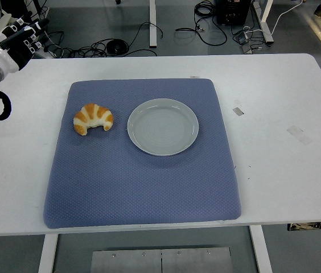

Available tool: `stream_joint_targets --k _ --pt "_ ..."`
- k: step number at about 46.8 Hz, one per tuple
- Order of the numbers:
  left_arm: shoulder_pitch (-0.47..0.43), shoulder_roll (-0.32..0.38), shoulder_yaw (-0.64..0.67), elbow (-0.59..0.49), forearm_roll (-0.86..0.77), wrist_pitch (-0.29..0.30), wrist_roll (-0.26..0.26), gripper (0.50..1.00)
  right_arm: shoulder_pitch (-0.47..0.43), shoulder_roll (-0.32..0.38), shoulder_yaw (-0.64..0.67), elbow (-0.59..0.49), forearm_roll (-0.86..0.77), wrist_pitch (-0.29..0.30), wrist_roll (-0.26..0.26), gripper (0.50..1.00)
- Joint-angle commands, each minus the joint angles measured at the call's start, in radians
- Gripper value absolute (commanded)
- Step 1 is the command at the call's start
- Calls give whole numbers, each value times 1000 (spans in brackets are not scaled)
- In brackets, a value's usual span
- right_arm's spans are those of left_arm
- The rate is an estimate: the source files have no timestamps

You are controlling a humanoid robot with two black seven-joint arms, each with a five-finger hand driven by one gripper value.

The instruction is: Place the bread on the plate

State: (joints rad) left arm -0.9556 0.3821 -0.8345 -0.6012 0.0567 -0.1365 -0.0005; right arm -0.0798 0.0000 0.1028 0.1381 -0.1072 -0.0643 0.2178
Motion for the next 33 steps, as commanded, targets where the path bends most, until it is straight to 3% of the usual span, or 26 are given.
stream_joint_targets --k 1,20,33 --pt "0 3 0 0 3 6 2 990 0 0 0 0 0 0 0 1000" --pt "-5 0 3 0 12 11 4 990 0 0 0 0 1 0 0 1000" --pt "-43 -3 77 0 12 12 -1 990 0 0 0 0 0 0 0 1000"
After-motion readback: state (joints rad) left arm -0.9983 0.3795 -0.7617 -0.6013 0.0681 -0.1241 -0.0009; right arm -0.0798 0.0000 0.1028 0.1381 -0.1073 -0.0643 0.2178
